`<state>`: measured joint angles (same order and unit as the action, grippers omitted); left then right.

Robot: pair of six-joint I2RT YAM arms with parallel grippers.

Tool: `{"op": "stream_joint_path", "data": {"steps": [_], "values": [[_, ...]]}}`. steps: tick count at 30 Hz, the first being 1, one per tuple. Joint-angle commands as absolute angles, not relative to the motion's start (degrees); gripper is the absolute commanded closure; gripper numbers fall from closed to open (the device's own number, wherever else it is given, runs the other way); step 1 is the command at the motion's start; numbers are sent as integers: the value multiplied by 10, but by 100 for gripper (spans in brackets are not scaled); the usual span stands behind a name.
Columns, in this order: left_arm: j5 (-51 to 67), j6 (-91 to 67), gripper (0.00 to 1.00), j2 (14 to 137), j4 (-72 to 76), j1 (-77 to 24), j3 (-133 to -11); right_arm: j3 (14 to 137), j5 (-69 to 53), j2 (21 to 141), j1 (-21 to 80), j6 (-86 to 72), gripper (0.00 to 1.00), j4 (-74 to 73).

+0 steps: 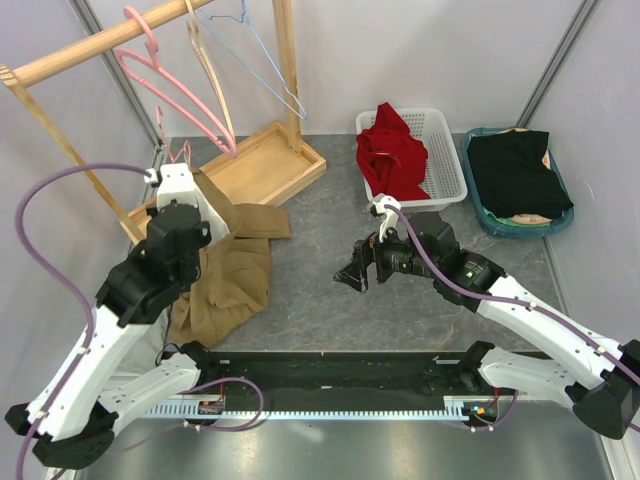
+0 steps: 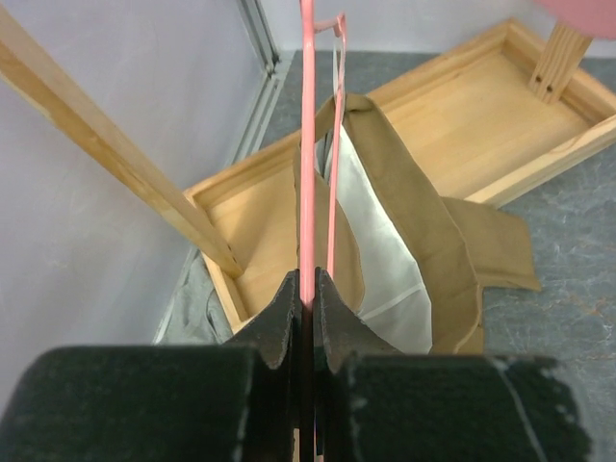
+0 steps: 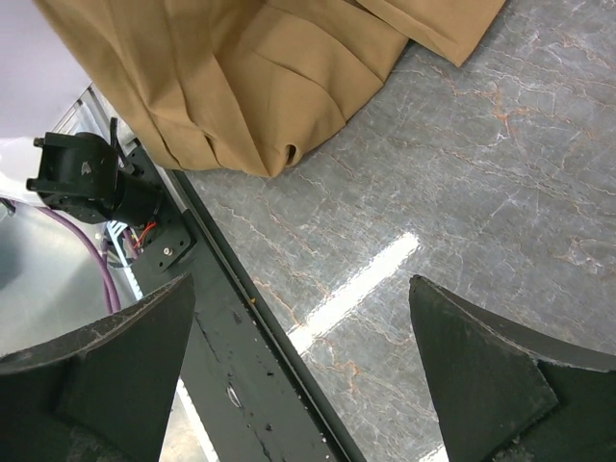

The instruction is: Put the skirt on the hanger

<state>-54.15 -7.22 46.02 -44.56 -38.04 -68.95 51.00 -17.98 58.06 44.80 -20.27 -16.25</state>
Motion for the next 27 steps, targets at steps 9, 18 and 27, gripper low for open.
{"op": "stream_joint_path", "data": {"steps": [9, 18, 27], "values": [[-381, -48, 98, 551, -345, -160, -822, 508, -188, 574, 450, -207, 2, -140], [-380, -39, 98, 629, -346, -113, -960, 523, -195, 586, 450, -202, 2, -141], [-389, -57, 98, 697, -352, -77, -1059, 535, -199, 597, 450, -201, 2, -149]]}}
